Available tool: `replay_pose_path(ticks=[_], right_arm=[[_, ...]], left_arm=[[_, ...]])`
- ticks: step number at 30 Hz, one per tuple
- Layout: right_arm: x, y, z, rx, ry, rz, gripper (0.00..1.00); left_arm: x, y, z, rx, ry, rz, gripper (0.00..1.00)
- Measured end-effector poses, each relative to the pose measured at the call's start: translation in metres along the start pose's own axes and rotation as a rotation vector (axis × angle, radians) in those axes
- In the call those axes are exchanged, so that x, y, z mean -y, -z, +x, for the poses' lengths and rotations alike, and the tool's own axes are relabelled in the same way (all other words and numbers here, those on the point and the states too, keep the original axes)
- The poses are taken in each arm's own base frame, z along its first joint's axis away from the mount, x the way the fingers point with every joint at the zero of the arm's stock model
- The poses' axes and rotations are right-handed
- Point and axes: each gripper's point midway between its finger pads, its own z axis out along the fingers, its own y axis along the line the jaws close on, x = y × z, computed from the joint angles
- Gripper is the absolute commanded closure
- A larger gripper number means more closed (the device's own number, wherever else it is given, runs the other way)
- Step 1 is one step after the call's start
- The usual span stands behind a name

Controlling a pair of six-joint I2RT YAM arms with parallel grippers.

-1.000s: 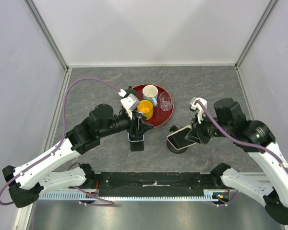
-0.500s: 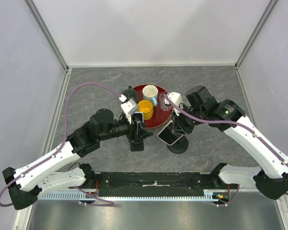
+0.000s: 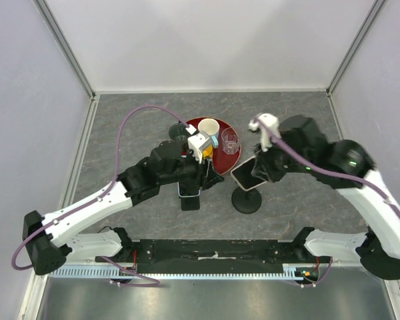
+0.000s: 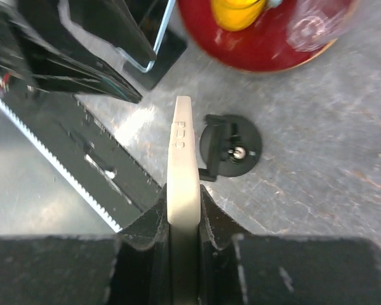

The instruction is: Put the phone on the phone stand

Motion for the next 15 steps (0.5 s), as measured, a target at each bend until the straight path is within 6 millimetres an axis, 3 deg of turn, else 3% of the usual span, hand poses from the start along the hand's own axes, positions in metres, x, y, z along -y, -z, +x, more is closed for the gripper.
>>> replay_pose_path(ticks=[3, 6, 9, 12, 15], right_arm=[[0.009, 0.050, -0.021, 0.149, -0.067, 0.100, 1.00], [0.018, 0.118, -0.040, 0.381, -0.144, 0.186, 1.00], [0.025, 0.169, -0.036, 0.543, -0.201, 0.232, 1.00], [0.028, 0.193, -0.021, 0.602, -0.226, 0.249, 1.00], [0.028, 0.191, -0.014, 0.580, -0.227, 0.251, 1.00]], left_arm=[[-0.009, -0.017, 0.008, -0.025, 0.007, -0.020, 0.46], [-0.011, -0.028, 0.008, -0.007, 0.003, -0.011, 0.42], [-0.011, -0.036, 0.009, 0.031, -0.009, 0.005, 0.42], [-0.011, -0.042, 0.019, 0.040, -0.017, 0.019, 0.44], [-0.008, -0.052, 0.029, 0.035, -0.042, 0.035, 0.45]])
